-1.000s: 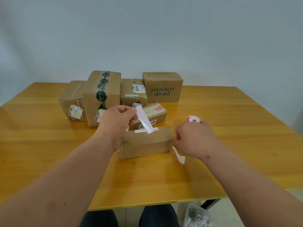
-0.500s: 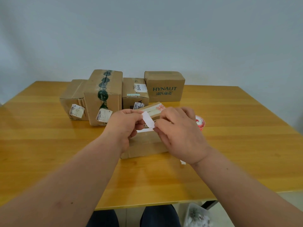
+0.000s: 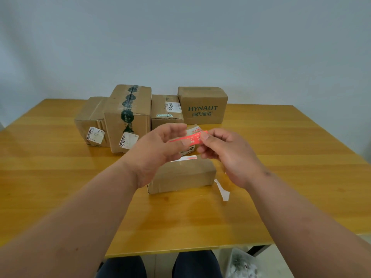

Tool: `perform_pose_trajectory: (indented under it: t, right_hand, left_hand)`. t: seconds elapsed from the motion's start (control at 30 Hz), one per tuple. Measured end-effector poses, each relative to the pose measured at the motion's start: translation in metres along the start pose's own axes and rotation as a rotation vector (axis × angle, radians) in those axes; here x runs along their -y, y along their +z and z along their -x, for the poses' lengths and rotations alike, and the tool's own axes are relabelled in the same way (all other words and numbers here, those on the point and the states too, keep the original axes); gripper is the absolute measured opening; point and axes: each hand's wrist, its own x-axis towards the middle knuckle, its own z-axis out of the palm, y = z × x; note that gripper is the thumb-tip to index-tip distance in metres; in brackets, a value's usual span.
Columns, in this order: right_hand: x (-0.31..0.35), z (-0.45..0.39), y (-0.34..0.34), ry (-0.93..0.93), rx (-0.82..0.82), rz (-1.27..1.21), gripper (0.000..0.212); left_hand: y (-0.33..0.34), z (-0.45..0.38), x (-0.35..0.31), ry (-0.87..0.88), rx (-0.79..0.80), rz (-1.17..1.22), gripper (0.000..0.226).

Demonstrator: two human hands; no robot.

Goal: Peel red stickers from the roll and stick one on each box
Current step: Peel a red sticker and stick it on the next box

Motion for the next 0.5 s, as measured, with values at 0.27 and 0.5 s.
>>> perform_pose_trajectory:
  t: [0.27, 0.5]
  right_hand:
    - [-0.003, -0.003, 0.008, 0.068, -0.078, 0.319, 0.026]
    - [-0.003, -0.012, 0.021, 0.068, -0.226, 0.323, 0.018]
  left_hand:
    - [-0.002, 0.0, 0.002, -0.073, -0.185, -0.163, 0.011]
    - [-0.003, -0.005, -0.001, -0.105, -0.152, -0.222, 0.028]
